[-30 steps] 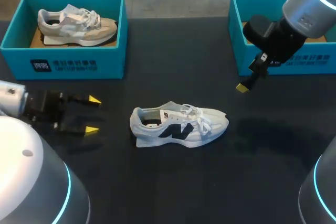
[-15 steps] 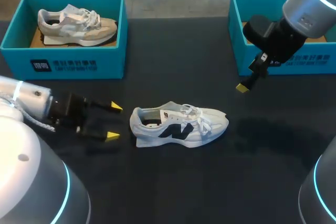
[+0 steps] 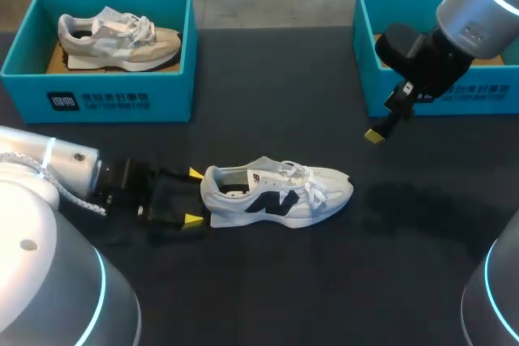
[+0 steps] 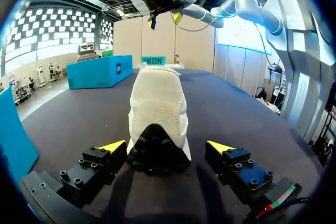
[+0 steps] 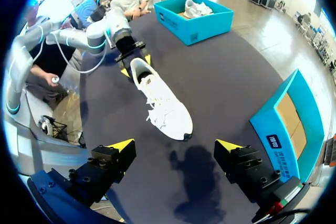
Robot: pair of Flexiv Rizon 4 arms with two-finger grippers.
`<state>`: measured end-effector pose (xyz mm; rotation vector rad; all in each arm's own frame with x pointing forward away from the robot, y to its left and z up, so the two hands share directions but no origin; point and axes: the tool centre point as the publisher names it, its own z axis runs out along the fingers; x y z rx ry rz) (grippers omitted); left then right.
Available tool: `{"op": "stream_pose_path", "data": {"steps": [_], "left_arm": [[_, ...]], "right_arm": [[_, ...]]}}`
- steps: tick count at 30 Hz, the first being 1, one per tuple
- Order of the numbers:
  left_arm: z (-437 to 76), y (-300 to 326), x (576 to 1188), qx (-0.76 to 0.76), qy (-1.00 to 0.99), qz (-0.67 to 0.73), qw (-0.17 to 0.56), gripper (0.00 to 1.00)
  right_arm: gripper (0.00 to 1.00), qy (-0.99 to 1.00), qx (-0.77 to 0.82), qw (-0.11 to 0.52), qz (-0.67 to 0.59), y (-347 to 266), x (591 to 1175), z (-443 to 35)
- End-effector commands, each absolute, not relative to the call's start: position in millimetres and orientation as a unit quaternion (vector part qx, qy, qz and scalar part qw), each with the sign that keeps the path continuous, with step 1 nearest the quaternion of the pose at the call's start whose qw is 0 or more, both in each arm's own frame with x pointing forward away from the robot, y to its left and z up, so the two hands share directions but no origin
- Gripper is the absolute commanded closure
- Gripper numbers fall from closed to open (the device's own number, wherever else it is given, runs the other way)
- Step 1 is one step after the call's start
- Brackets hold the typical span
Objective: Take the shoe out of the shoebox, open the shoe tongue, remove and reinsert the insole, then place the shoe into the shoebox
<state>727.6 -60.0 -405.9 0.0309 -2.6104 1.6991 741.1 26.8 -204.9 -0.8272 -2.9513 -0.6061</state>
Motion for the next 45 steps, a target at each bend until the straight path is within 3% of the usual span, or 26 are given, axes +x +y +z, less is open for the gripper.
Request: {"op": "stream_pose_path", "data": {"steps": [1,35,36,37,38,40,41,43,45], "left_arm": [[-409.6,-69.7,727.8,0.022,-0.84,0.542,-0.004,0.0],[-429.4,-111.8,740.8,0.034,-0.833,0.552,-0.004,0.02],[-429.9,-111.7,740.8,0.034,-0.833,0.551,-0.003,0.09],[-430.5,-111.4,740.8,0.035,-0.834,0.551,-0.002,0.36],[-431.0,-111.2,740.8,0.035,-0.834,0.55,-0.002,0.49],[-431.8,-110.9,740.9,0.036,-0.835,0.549,-0.001,0.63],[-432.0,-110.8,741.0,0.036,-0.835,0.549,0.0,0.64],[-432.3,-110.7,741.2,0.035,-0.836,0.548,0.001,0.97],[-432.3,-110.5,741.3,0.034,-0.838,0.545,0.002,1.0]], "right_arm": [[0.0,-0.945,-0.265,0.009,-0.193,27.1,741.8,-205.4],[0.0,-0.945,-0.265,0.009,-0.193,27.1,741.8,-205.4],[0.0,-0.945,-0.265,0.009,-0.193,27.1,741.8,-205.4],[0.0,-0.945,-0.265,0.009,-0.193,27.1,741.8,-205.4],[0.0,-0.945,-0.265,0.009,-0.193,27.1,741.8,-205.4],[0.0,-0.945,-0.265,0.009,-0.193,27.1,741.8,-205.4],[0.0,-0.945,-0.265,0.009,-0.193,27.1,741.8,-205.4],[0.0,-0.945,-0.265,0.009,-0.193,27.1,741.8,-205.4],[0.0,-0.945,-0.265,0.009,-0.193,27.1,741.8,-205.4]]}}
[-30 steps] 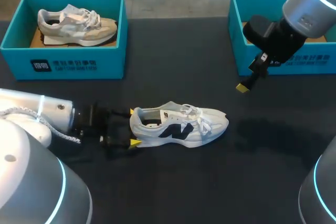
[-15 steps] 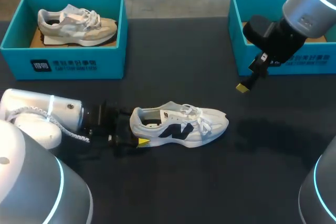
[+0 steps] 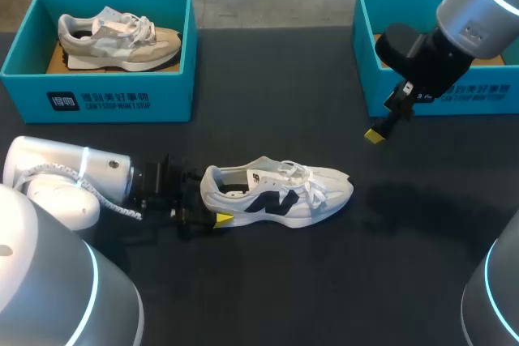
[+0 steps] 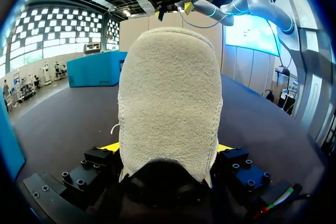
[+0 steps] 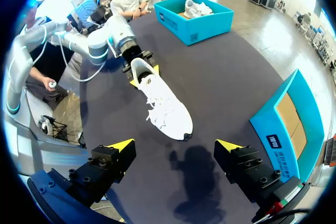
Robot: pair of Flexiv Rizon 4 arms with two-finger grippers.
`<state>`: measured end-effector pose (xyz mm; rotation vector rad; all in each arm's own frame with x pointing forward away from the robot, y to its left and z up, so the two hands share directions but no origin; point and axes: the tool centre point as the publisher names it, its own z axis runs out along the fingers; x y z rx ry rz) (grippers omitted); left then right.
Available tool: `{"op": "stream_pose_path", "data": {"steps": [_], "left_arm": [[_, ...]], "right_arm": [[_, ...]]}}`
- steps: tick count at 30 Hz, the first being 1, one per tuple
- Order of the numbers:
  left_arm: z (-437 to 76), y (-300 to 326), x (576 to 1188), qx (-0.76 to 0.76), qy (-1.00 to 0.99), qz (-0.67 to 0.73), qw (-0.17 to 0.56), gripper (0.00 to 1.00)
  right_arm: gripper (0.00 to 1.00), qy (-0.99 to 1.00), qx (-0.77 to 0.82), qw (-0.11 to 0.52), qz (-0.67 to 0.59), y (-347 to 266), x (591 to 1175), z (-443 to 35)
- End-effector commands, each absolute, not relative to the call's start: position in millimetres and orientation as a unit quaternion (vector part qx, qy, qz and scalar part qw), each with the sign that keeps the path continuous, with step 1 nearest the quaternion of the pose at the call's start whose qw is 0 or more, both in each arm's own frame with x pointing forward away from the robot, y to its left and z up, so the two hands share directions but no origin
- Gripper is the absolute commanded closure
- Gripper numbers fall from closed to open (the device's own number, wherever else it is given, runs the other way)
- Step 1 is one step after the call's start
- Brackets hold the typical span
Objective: Take the shoe out of the shoebox, open the shoe tongue, remove and reinsert the insole, then place the shoe into the shoebox
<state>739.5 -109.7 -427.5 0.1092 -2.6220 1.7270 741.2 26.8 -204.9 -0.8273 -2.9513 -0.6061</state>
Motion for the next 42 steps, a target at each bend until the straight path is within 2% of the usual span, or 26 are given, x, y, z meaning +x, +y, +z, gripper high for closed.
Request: {"op": "stream_pose_path", "data": {"steps": [1,20,32,42], "left_arm": [[-432.3,-110.5,741.4,0.034,-0.838,0.545,0.003,1.0],[-432.2,-110.4,741.2,0.032,-0.838,0.545,0.008,1.0],[-432.2,-110.4,741.2,0.032,-0.838,0.545,0.008,1.0],[-432.2,-110.4,741.2,0.032,-0.838,0.545,0.008,1.0]], "right_arm": [[0.0,-0.945,-0.265,0.009,-0.193,27.1,741.8,-205.4],[0.0,-0.945,-0.265,0.009,-0.193,27.1,741.8,-205.4],[0.0,-0.882,-0.443,-0.024,-0.157,96.7,743.0,-197.5],[0.0,-0.847,-0.521,-0.015,-0.102,152.6,738.9,-187.8]]}}
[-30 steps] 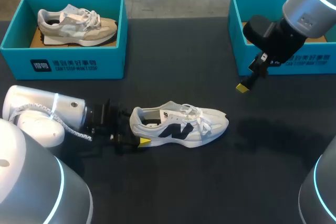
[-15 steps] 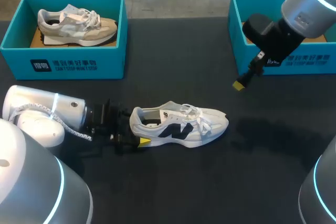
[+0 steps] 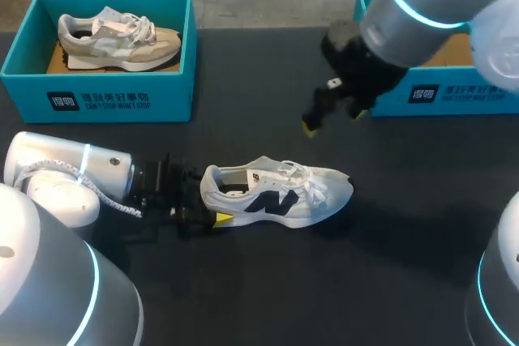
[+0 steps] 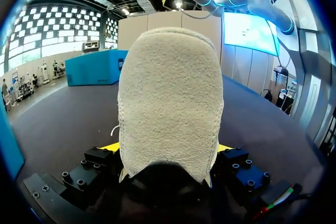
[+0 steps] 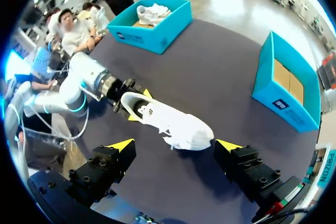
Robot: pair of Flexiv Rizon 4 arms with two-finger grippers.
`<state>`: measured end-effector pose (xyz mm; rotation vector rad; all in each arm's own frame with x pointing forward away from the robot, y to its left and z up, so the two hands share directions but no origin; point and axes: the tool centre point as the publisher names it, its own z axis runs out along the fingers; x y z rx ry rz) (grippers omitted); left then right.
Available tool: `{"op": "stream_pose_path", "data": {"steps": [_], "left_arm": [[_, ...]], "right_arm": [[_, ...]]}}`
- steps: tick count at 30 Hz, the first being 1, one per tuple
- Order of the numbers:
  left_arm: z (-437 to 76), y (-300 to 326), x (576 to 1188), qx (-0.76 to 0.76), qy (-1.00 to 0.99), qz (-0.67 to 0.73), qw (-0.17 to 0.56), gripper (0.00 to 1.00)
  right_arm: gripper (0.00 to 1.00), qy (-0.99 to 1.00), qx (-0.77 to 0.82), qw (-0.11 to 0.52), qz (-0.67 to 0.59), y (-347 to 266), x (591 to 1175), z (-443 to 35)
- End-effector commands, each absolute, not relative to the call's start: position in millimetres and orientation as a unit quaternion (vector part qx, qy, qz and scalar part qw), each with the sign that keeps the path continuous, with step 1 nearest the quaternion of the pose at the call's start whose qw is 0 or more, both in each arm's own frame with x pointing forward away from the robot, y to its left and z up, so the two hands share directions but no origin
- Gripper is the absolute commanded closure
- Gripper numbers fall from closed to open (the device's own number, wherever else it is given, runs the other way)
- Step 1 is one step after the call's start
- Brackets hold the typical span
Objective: Take the shoe out of the shoebox, open the shoe tongue, remove and reinsert the insole, then place the shoe into the shoebox
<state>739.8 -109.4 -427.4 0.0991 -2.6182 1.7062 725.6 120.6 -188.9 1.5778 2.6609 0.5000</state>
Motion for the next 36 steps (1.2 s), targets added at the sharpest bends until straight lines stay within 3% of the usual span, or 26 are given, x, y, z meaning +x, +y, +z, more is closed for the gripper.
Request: {"op": "stream_pose_path", "data": {"steps": [1,22,36], "left_arm": [[-432.2,-110.4,741.2,0.032,-0.838,0.545,0.008,1.0],[-432.2,-110.4,741.2,0.032,-0.838,0.545,0.008,1.0],[-432.2,-110.4,741.2,0.032,-0.838,0.545,0.008,1.0]], "right_arm": [[0.0,0.843,0.529,0.014,0.094,157.7,738.3,-187.7],[0.0,0.763,0.643,0.057,-0.029,251.2,715.1,-200.8],[0.0,0.745,0.661,0.062,-0.066,291.9,708.7,-241.3]]}}
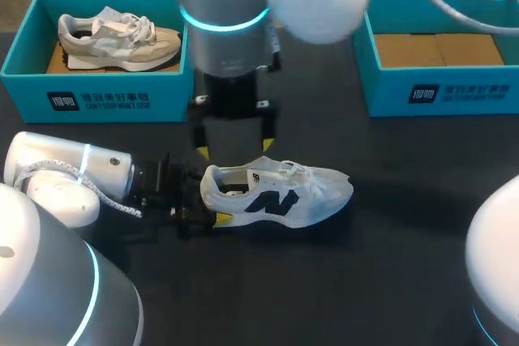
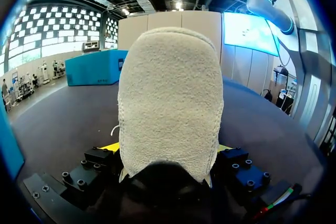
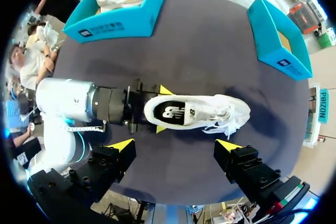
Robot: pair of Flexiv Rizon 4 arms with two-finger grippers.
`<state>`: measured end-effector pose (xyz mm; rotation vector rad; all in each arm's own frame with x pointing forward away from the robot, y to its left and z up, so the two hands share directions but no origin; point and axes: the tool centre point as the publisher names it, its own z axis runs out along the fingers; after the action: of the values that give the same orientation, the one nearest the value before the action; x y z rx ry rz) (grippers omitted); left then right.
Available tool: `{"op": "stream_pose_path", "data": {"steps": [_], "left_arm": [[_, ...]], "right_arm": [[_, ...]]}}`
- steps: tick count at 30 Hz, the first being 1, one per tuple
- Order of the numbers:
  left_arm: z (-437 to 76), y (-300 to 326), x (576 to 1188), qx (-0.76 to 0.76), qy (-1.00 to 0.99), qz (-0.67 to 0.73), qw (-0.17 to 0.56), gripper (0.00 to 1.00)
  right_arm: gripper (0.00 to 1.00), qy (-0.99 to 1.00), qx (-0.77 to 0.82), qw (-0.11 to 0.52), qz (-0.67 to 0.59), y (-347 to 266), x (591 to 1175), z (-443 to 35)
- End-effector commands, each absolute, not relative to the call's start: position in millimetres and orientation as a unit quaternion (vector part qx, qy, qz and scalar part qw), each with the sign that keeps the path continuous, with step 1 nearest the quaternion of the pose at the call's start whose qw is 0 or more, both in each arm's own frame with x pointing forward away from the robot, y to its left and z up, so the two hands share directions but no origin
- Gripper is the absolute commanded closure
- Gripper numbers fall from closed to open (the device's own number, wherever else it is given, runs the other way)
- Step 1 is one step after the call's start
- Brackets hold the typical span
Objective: Take the shoe out of the shoebox, open the shoe tongue, remove and reinsert the insole, then place the shoe into the shoebox
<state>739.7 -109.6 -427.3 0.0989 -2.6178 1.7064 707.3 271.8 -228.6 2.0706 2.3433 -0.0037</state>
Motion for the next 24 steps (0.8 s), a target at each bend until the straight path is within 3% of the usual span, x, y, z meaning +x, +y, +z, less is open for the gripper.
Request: {"op": "stream_pose_path", "data": {"steps": [1,24], "left_arm": [[-432.2,-110.4,741.2,0.032,-0.838,0.545,0.008,1.0],[-432.2,-110.4,741.2,0.032,-0.838,0.545,0.008,1.0]], "right_arm": [[0.0,0.743,0.663,0.063,-0.069,292.3,707.4,-244.2],[0.0,0.734,0.672,0.055,-0.081,269.3,699.7,-254.1]]}}
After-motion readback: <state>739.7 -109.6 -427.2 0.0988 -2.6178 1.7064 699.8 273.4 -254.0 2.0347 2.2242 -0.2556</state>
